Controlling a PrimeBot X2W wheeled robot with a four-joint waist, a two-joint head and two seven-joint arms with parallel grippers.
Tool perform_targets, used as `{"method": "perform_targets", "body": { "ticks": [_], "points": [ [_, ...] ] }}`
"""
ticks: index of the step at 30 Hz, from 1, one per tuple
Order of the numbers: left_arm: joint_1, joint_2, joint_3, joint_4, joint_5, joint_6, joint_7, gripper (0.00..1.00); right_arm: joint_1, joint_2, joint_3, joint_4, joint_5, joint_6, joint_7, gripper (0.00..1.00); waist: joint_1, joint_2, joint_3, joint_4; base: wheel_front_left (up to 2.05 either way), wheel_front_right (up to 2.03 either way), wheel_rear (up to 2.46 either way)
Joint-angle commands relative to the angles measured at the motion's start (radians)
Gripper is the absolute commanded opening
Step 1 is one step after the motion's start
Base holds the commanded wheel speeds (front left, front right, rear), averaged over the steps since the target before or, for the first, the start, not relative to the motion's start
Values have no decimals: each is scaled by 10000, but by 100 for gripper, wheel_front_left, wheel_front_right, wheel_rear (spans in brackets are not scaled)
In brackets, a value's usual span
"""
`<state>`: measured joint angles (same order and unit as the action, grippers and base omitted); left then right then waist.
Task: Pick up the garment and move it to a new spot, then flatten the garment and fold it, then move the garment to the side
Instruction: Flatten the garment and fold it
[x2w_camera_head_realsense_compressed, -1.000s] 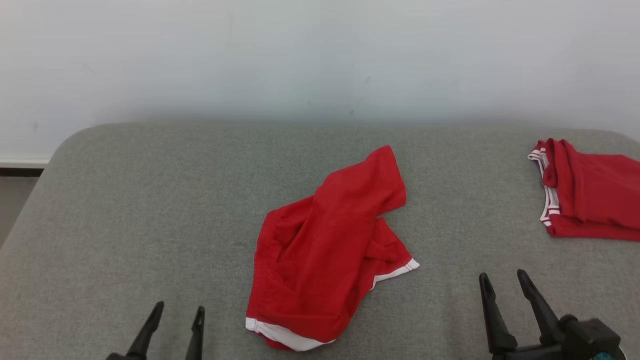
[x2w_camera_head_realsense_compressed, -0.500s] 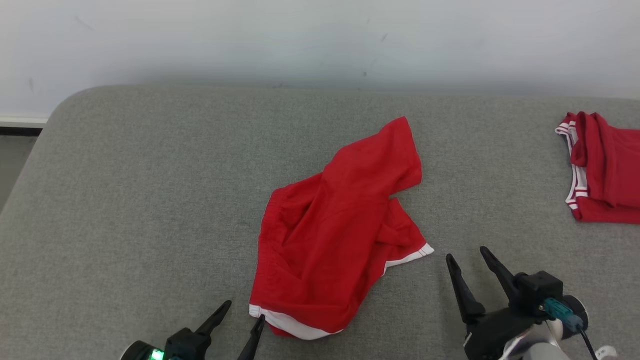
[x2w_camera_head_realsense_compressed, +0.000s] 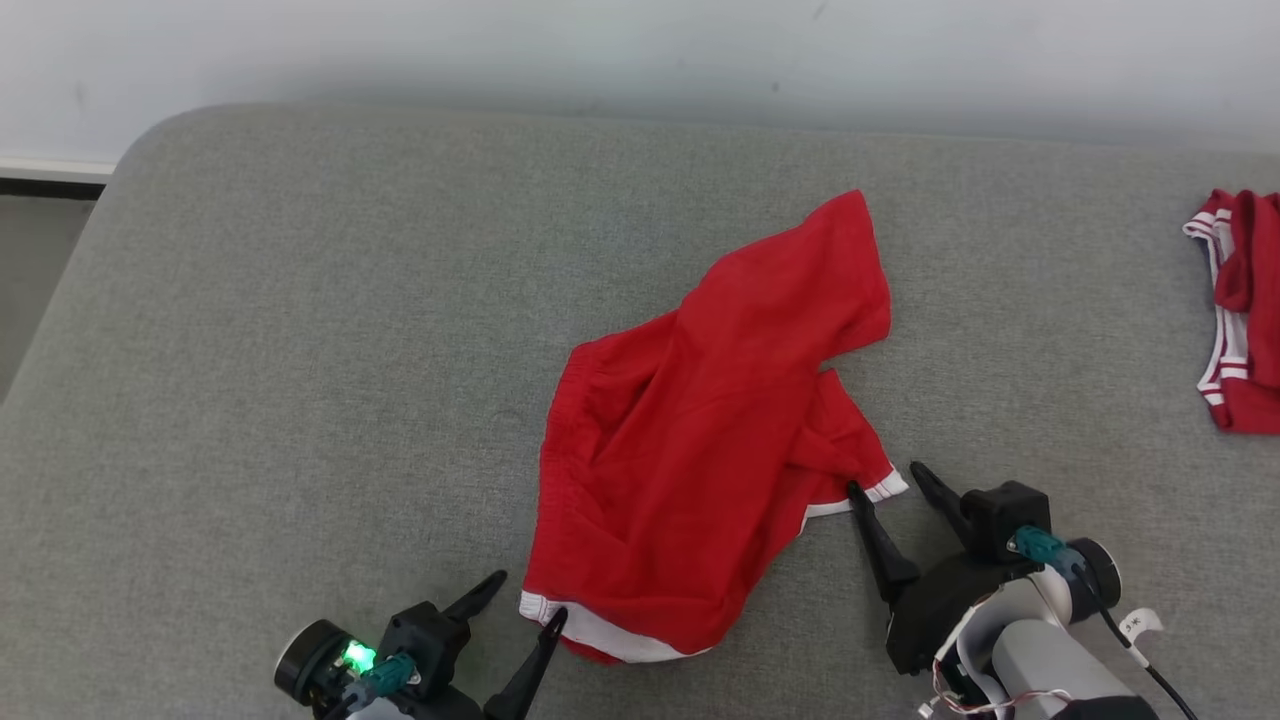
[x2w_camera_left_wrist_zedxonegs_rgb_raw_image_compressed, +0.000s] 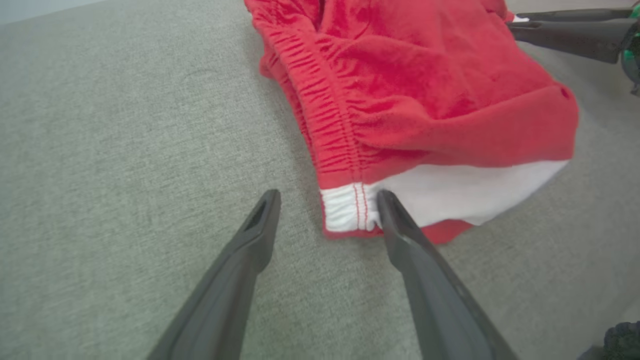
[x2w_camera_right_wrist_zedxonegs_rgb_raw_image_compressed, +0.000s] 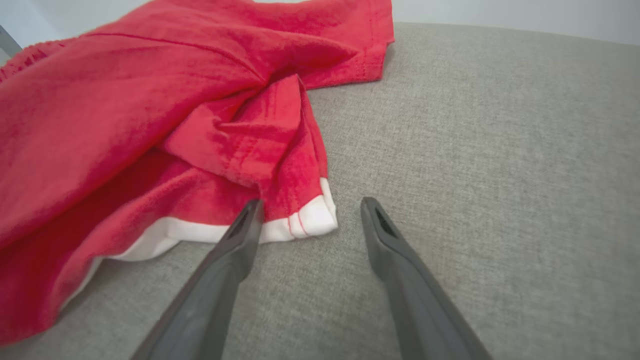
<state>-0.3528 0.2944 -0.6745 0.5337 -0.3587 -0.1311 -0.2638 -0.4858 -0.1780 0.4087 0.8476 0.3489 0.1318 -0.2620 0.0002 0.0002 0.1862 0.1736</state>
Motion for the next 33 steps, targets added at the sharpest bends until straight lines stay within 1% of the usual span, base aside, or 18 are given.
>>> {"method": "perform_targets", "body": {
  "ticks": [1,2,3,4,5,9,11,14,18,23,26,28,29,33],
  "points": [
    [-170,50,-152,104,-108,20,2,100,-110,15,59,90,85,-28,-4,100,-2,-2,73,61,0,0,0],
    [-270,62,-254,159,-196,20,2,100,-133,57,133,168,153,-28,-8,100,-2,-2,89,70,0,0,0],
    [-333,81,-366,190,-291,20,0,60,-143,86,220,232,227,-28,-6,58,-2,-2,103,72,0,0,0],
    [-383,91,-456,187,-371,20,2,22,-158,101,308,266,284,-28,-1,6,-2,-2,111,70,0,0,0],
    [-401,85,-516,186,-501,20,2,0,-172,92,369,278,332,-28,-1,0,-2,-2,117,72,0,0,0],
    [-374,107,-795,106,-886,20,1,0,-149,36,453,91,589,-28,-12,0,-2,-2,69,22,0,0,0],
    [-233,140,-730,-158,-1035,20,0,0,-33,-25,451,-180,650,-28,-15,0,-2,-2,-17,-29,0,0,0],
    [89,175,-371,-762,-1105,20,1,0,210,-253,283,-740,805,-28,-16,0,-2,-2,-162,-99,0,0,0],
    [351,388,308,-1646,-958,19,-1,0,607,-614,55,-1542,951,-28,-17,0,-2,-2,-421,-253,0,0,0],
    [230,586,900,-2343,-1004,21,-1,0,618,-915,-164,-2183,1270,-28,-17,0,-2,-2,-644,-523,0,0,0],
    [-436,761,1125,-2609,-1117,21,-1,0,110,-1125,-110,-2520,1579,-28,-17,0,-2,-2,-628,-756,0,0,0],
    [-1171,904,1061,-2661,-1108,21,-1,0,-464,-1301,-9,-2621,1802,-28,59,0,-2,-2,-476,-910,0,0,0],
    [-1612,892,1022,-2657,-1287,19,14,0,-823,-1383,36,-2657,1930,-28,146,0,-2,-2,-349,-972,0,0,0],
    [-3926,1025,1112,-2342,-2164,21,462,0,-2725,-1509,11,-2687,2577,-28,852,0,-2,-2,652,-1316,0,0,0]
  ]
}}
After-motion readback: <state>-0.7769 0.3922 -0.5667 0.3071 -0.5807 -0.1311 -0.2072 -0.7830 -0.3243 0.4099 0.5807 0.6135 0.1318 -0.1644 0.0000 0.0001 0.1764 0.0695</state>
